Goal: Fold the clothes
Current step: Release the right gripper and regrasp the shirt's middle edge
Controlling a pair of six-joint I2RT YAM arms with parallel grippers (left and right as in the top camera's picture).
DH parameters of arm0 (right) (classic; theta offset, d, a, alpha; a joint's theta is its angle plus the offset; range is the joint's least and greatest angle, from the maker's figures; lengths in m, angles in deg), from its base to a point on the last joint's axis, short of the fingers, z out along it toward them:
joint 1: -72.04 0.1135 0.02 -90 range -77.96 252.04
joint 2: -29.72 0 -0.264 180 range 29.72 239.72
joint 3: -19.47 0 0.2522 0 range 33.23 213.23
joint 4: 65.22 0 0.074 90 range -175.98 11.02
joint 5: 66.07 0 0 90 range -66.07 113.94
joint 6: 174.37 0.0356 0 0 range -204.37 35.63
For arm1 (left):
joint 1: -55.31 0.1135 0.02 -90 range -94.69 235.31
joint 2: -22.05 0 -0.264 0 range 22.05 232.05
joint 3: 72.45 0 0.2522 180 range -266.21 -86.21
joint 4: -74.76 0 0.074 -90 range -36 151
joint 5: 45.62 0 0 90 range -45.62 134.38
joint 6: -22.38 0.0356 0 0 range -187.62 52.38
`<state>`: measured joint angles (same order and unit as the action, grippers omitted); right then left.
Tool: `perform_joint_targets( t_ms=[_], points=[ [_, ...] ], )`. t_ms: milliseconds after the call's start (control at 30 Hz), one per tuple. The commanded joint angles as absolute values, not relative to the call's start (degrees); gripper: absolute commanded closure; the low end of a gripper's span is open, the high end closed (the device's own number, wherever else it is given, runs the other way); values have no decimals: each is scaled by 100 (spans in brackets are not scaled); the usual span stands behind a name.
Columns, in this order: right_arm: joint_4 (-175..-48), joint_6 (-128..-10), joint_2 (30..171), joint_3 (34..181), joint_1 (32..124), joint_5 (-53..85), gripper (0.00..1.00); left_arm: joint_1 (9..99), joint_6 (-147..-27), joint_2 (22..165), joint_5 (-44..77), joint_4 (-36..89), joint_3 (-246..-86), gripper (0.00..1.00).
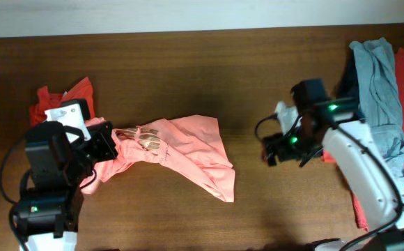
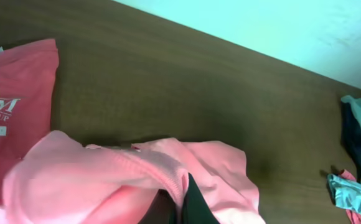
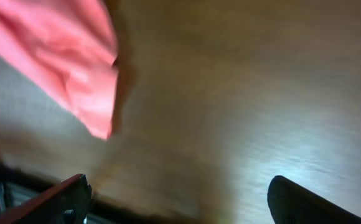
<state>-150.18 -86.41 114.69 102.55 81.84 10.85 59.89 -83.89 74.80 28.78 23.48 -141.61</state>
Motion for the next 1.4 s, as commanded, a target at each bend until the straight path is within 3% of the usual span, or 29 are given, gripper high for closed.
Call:
perform_joint_targets(
  t_ms=[0,300,567,833,900,933,1067,1367],
  points=[
    [-14758,-8606,11473,9794,8759,747,5,5998,-8295,7635,2920,2372,-14187,100],
    [-13186,-7889,11589,8841,10119,808,5,5998,-8293,7733,2926,2436,-14187,100],
    [-12902,-7358,12227,8778,11152,1732,7,5998,-8295,7733,3069,2434,-14187,100],
    [-12548,-7138,12933,8778,11301,1927,16,5998,-8295,7733,3069,2429,-14187,100],
    [-12467,-7138,13075,8778,11301,1922,24,5998,-8295,7733,3069,2429,-14187,100],
    [-12428,-7138,13145,8778,11301,1922,34,5998,-8295,7733,3069,2429,-14187,100],
    [-12308,-7138,13217,8778,11301,1859,93,5998,-8295,7731,3069,2429,-14187,100],
    [-13134,-7035,12420,9680,10978,2406,96,5998,-8291,7731,3071,2425,-14187,100]
  ],
)
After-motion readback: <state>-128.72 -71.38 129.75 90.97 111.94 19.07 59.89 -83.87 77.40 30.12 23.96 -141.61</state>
